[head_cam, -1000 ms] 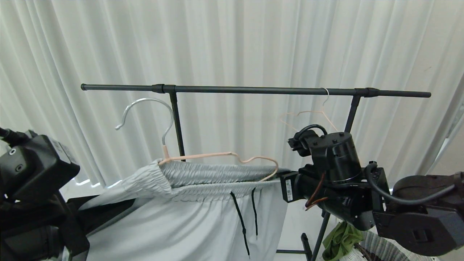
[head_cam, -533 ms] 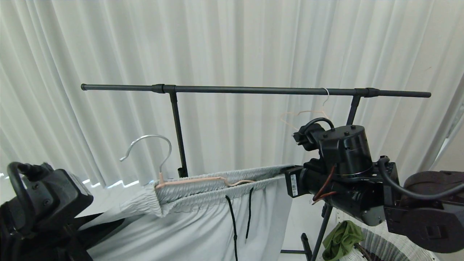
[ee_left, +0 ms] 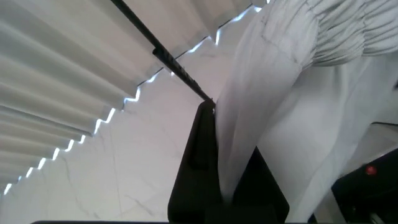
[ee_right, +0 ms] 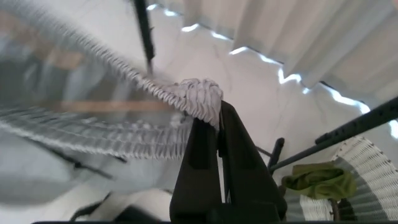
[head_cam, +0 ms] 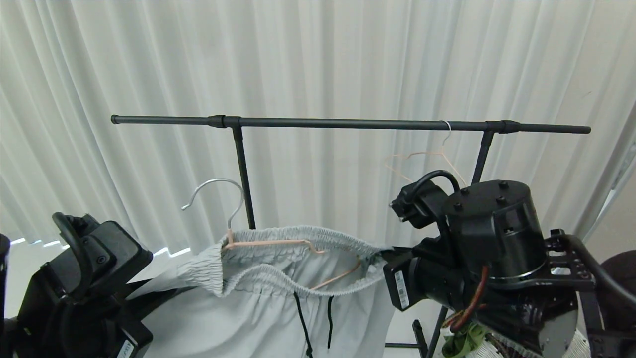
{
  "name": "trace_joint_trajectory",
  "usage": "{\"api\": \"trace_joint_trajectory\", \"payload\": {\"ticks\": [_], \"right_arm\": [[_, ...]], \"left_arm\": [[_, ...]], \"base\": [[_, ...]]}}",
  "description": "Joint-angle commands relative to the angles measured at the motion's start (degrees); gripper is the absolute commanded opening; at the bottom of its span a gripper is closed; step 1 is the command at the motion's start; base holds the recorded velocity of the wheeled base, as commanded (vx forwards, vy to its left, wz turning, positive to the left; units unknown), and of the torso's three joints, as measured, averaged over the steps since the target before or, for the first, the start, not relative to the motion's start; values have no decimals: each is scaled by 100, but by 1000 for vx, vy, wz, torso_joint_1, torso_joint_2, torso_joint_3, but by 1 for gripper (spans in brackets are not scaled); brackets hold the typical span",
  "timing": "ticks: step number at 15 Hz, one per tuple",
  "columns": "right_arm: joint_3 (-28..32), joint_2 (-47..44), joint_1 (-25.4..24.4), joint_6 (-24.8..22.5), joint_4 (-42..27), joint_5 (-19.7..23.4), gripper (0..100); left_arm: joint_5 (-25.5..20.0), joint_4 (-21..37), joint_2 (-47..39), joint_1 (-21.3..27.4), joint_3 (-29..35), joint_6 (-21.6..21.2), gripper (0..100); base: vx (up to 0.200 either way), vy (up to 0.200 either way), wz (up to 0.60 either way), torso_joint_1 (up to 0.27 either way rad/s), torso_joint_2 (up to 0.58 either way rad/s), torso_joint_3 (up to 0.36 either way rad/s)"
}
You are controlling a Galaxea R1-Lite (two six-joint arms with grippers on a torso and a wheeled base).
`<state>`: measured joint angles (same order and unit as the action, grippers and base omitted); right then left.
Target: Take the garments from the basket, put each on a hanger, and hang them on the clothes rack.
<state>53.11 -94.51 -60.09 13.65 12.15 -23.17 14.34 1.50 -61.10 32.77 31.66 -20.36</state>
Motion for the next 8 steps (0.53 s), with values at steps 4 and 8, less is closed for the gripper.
{"api": "trace_joint_trajectory", "payload": {"ticks": [4,8], "right_arm": [[67,153,-750,-21,-345,-20,100],[-100,337,-645,-1049,-328,305,100]], "left_arm": [[-98,-53,98,54,-28,23,0],[-871,-62,669,283,-397,-38,0]], "base": [[0,0,0,0,0,0],[0,0,0,0,0,0]]}}
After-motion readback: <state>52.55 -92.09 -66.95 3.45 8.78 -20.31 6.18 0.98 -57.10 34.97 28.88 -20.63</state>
